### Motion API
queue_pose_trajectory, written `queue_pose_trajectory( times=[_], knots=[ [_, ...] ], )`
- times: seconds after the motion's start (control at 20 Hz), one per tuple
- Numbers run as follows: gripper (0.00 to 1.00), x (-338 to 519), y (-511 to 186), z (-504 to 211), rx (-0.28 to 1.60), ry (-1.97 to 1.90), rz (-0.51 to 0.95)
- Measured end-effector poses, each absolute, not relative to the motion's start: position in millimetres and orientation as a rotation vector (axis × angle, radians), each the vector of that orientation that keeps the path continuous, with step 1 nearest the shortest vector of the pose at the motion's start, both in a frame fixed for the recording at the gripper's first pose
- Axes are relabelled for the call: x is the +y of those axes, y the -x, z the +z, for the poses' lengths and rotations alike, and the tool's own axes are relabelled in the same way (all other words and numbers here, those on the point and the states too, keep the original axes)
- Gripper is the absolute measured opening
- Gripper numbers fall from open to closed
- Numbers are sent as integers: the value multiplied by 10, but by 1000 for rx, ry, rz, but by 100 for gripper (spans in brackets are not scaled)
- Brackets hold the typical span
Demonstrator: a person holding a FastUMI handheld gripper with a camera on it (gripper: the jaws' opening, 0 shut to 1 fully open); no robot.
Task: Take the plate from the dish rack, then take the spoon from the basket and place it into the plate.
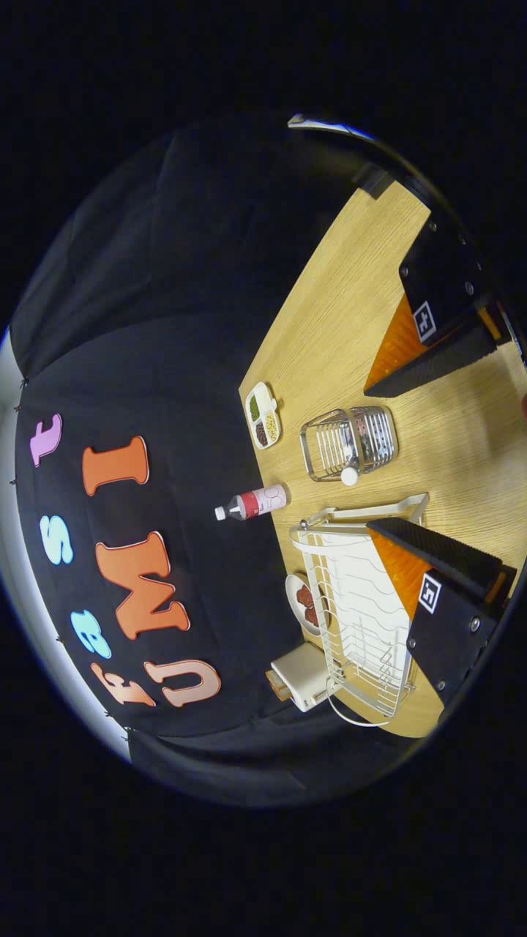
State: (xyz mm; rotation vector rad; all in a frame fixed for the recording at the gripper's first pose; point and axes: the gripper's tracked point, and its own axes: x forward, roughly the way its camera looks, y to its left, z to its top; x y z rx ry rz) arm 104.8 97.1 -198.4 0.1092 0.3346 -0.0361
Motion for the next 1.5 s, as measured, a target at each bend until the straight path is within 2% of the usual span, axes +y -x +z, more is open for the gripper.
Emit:
queue_pose_trajectory(
  times=[0.25,0.45,0.6,0.65,0.7,0.75,0.8,1.0,1.25,1.5],
  knots=[
    [97,911,-1370,-1933,252,-72,-10],
    [79,944,-1528,-2133,272,-28,10],
    [51,954,-1574,-2195,288,-36,15],
    [45,967,-1573,-2189,286,-39,18],
    [33,977,-1581,-2194,284,-38,25],
    [26,954,-1601,-2206,283,-27,13],
    [13,938,-1596,-2175,277,-24,14],
    [6,899,-1564,-1991,243,-31,11],
    [5,833,-1444,-1522,168,13,-9],
    [5,903,-1035,-1099,119,44,-32]
  ],
)
